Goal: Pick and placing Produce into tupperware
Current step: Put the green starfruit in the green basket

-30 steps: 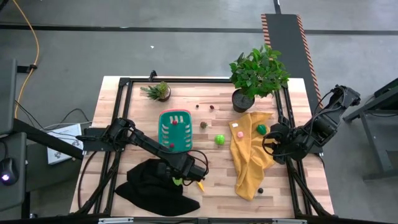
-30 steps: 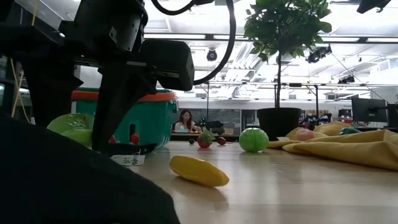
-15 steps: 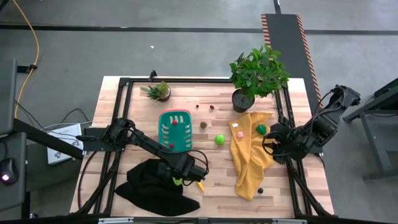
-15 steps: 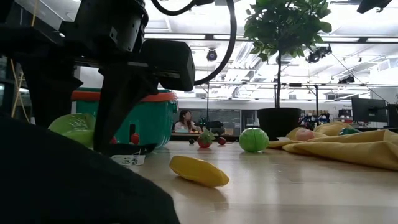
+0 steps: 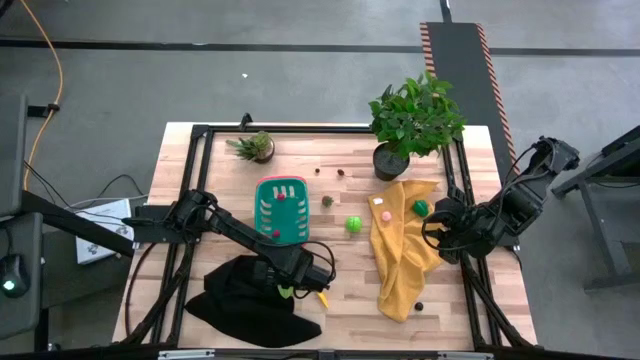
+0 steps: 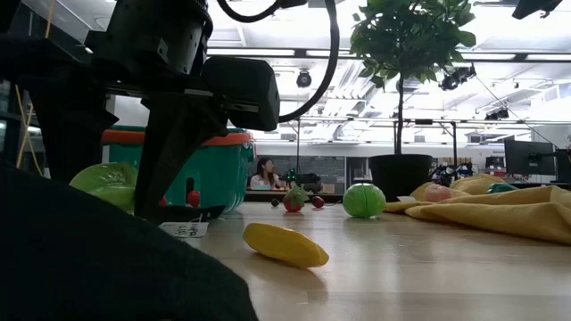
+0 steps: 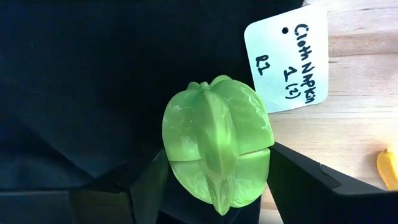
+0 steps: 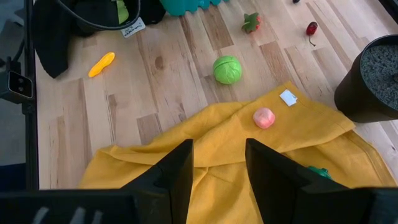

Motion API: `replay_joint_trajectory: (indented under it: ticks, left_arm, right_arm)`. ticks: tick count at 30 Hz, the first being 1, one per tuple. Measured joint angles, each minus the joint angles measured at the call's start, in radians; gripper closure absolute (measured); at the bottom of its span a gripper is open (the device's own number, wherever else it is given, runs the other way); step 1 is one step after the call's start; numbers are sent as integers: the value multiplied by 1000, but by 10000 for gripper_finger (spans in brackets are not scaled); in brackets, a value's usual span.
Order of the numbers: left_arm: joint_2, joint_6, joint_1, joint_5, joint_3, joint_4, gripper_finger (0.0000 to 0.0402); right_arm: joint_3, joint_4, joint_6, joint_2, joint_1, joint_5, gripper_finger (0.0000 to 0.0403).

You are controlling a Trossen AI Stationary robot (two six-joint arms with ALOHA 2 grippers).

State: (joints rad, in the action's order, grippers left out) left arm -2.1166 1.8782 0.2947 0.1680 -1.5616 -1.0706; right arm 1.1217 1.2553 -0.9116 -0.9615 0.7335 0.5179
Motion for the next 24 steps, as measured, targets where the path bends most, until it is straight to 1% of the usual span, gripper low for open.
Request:
replay_joint_trajectory:
  ticks: [9,24]
  left_arm:
    - [0,0,0,0,0,-1,178]
    - [0,-1,0,-2,0,-1,173]
  right_arm:
    - [0,0,0,0,0,0,265]
    - [1,0,0,0,0,0,265]
